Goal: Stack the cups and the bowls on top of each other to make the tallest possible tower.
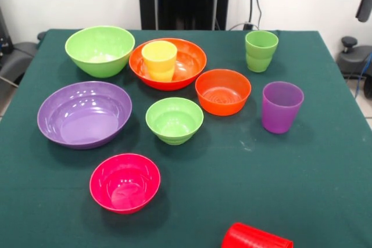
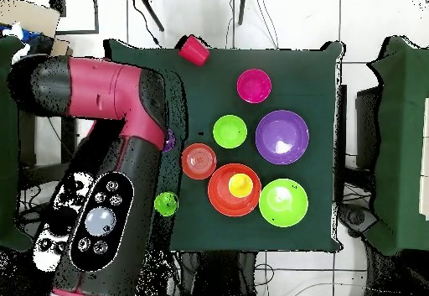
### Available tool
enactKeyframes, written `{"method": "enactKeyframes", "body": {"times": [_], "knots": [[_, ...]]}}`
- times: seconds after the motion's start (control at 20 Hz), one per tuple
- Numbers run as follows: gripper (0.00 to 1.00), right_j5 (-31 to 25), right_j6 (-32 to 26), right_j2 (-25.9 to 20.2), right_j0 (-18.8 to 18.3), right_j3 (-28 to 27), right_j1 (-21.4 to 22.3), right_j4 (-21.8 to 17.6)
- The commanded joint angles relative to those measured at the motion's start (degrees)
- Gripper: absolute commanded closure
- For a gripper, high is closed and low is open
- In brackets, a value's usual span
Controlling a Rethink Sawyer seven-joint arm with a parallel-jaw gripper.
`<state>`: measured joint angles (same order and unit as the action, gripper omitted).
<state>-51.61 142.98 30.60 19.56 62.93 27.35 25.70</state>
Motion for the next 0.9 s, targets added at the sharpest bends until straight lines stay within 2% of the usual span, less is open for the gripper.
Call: {"method": "enactKeyframes", "body": {"times": [0.05,0.9], "knots": [[0.00,4.4,-11.3,-11.1,-0.2,14.3,5.7,-6.5],[0.00,7.8,-10.0,-16.5,-4.3,15.0,6.2,-12.9]]}}
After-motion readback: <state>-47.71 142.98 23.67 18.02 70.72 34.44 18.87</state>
